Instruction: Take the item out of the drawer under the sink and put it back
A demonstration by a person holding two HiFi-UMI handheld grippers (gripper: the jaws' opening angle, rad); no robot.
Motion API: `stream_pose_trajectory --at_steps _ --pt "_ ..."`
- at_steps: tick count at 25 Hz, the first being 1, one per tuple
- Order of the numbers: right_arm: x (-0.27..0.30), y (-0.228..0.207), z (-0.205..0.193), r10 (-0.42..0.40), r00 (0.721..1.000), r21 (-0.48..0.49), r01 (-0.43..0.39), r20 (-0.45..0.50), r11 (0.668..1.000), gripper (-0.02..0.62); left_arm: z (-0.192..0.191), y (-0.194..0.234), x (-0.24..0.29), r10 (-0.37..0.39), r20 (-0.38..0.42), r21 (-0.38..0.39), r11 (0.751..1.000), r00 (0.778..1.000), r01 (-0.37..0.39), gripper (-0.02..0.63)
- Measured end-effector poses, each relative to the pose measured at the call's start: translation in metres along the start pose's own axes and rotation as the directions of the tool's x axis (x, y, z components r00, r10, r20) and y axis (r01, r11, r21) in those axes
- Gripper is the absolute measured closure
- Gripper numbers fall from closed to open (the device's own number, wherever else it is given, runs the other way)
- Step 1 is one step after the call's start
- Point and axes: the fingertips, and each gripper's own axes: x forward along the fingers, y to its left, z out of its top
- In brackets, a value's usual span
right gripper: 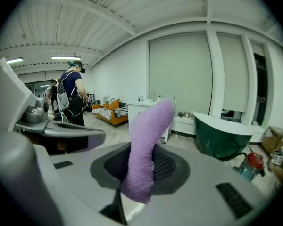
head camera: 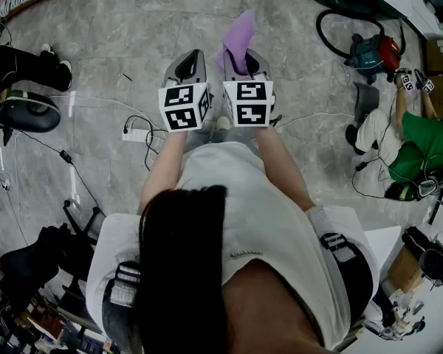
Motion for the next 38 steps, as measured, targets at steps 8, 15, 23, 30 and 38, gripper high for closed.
stream_pose_trajectory --at_steps 8,15,23,30,38 --pt "-0.003 -0.01 -0.002 -0.007 1.0 0.007 0.007 0.004 1.0 0.485 -0.002 -0.012 0.003 0.002 -0.004 0.01 1.0 1.0 -0.001 0.603" --pt "-0.004 -0.024 -0.001 0.008 1.0 -0.003 -0.008 0.01 1.0 0.482 -0.001 -0.02 0.012 0.026 -0.006 0.01 1.0 1.0 -0.026 0.603" --pt "0.004 -0.043 0.003 0.021 1.0 0.009 -0.021 0.016 1.0 0.482 0.003 -0.028 0.026 0.041 0.002 0.009 0.999 0.999 -0.041 0.603" --pt "0.02 -0.046 0.006 0.024 1.0 0.019 -0.024 0.012 1.0 0.482 0.007 -0.018 0.041 0.045 -0.003 0.022 0.999 0.999 -0.045 0.603" --pt "0.06 -0.049 0.01 0.021 1.0 0.035 -0.021 -0.008 0.999 0.482 0.013 0.007 0.074 0.042 -0.007 0.03 0.999 0.999 -0.042 0.603"
